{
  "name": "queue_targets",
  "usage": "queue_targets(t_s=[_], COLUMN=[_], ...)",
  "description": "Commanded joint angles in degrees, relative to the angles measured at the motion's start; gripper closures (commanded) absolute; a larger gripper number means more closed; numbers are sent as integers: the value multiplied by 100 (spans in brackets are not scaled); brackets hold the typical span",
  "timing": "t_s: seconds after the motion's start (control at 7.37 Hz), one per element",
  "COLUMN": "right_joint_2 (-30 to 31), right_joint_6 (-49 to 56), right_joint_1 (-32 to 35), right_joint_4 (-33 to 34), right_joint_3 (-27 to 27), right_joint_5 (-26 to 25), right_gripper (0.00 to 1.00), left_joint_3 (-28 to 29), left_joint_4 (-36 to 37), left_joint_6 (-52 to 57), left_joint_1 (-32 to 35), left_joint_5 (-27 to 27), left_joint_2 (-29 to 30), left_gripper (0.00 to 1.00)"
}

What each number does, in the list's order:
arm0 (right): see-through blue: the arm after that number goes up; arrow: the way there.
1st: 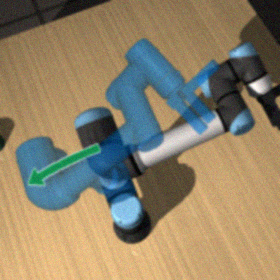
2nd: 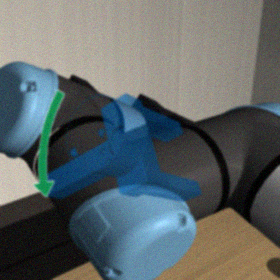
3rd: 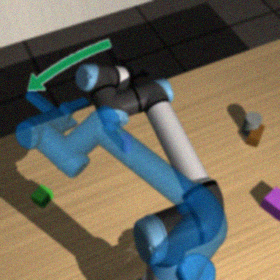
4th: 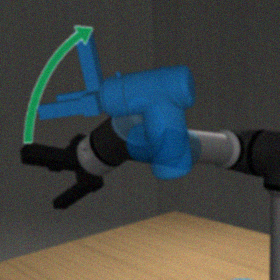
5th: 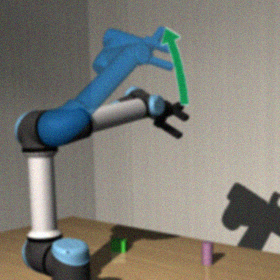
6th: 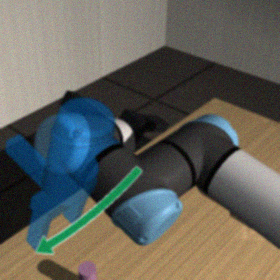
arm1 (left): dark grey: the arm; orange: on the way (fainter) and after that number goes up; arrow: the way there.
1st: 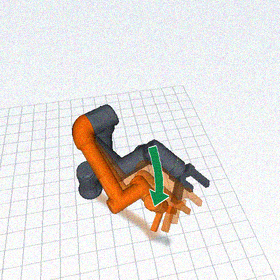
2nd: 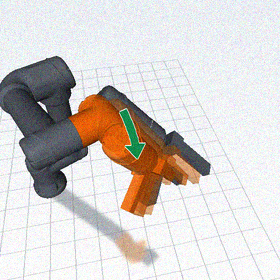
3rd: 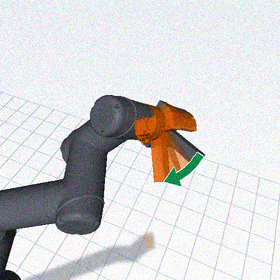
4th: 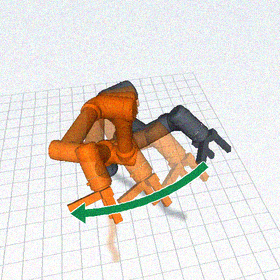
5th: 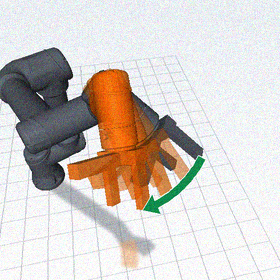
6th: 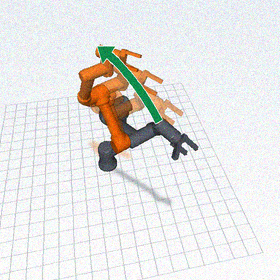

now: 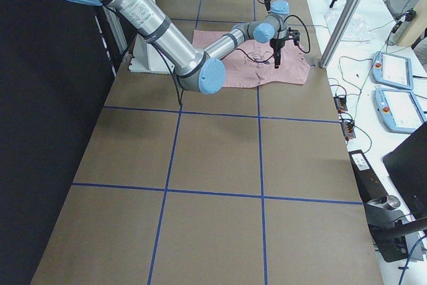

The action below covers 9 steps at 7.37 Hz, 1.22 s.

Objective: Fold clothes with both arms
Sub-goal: 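Fold the held sleeve inward onto the shirt body with the right gripper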

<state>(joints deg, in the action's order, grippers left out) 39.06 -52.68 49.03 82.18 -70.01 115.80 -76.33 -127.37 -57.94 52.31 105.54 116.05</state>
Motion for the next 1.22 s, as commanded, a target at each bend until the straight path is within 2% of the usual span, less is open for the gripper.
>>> queue_targets(t_s=[0.0, 0.14, 0.41, 0.68, 0.95, 1.09], right_joint_2=[426, 410, 410, 419, 419, 419], right_joint_6=[522, 522, 478, 452, 434, 443], right_joint_1=[230, 221, 213, 195, 178, 177], right_joint_4=[132, 123, 88, 88, 79, 79], right_joint_3=[-320, -320, -329, -320, -320, -320], right_joint_5=[259, 250, 232, 224, 224, 224], right_gripper=[0, 0, 0, 0, 0, 0], left_joint_3=[275, 485, 513, 522, 522, 522], left_joint_4=[-295, -532, -561, -552, -552, -544], left_joint_6=[-332, -332, -324, -323, -323, -341], left_joint_1=[-387, -388, -388, -397, -397, -397], left_joint_5=[-472, -473, -473, -464, -464, -464], left_joint_2=[-4, -4, -4, -4, 5, 5], left_gripper=[0, 0, 4, 14, 43, 66])
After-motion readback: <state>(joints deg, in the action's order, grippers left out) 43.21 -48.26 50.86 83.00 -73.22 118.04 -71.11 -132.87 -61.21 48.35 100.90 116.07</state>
